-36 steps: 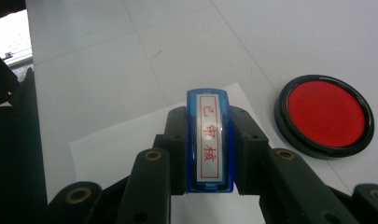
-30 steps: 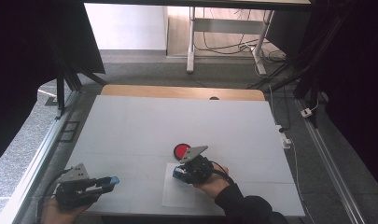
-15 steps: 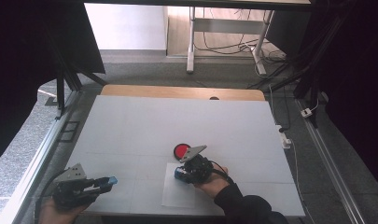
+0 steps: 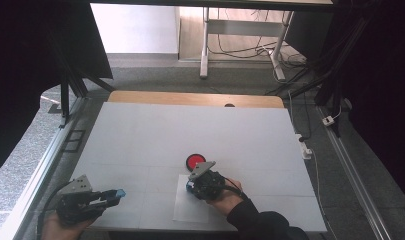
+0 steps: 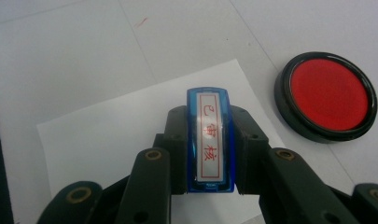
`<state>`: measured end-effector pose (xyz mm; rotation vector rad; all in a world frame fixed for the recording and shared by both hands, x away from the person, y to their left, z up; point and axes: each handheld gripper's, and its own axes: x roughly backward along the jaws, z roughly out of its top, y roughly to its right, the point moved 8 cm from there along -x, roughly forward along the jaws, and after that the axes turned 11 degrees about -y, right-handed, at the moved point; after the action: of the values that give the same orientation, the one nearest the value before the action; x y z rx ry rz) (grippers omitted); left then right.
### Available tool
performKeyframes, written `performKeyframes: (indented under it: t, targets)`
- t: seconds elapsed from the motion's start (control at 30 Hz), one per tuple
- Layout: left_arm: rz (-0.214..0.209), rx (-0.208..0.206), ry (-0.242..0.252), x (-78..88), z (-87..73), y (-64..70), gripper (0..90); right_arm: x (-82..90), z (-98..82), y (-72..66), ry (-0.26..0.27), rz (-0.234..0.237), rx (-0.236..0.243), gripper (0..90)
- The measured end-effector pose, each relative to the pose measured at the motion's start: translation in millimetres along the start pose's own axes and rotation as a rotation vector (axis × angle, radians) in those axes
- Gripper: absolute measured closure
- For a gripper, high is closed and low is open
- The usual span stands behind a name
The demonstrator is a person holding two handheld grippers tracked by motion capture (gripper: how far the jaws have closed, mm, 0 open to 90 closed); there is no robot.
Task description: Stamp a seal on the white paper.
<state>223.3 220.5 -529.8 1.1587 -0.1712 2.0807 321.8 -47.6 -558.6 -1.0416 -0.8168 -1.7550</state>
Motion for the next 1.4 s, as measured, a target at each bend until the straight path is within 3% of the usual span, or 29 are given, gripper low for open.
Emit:
performKeyframes:
  t: [0.3, 0.47, 0.77, 1.0, 1.2, 1.4]
  targets:
    - [-0.025, 0.016, 0.015, 2.1, -0.6, -1.3, 68.1, -0.8, -2.9, 7.9, 0.032, 0.094, -0.070, 71.6]
    - [-0.023, 0.019, 0.013, 1.7, -0.6, -1.4, 68.1, -1.0, -2.5, 6.9, 0.032, 0.084, -0.066, 71.7]
    - [-0.024, 0.016, 0.010, 1.2, -0.5, -1.1, 68.1, -0.8, -1.1, 1.9, 0.008, 0.004, -0.011, 71.6]
    - [-0.024, 0.016, 0.008, 0.9, -0.6, -1.3, 68.1, -1.4, -2.5, 5.3, 0.034, 0.072, -0.070, 71.6]
    - [-0.025, 0.016, 0.003, 0.4, -0.5, -1.2, 68.1, -1.0, -2.6, 3.4, 0.022, 0.038, -0.046, 71.6]
    - [-0.026, 0.012, 0.004, 0.2, -0.1, -1.0, 68.1, -1.4, -2.7, 4.7, 0.043, 0.058, -0.050, 71.4]
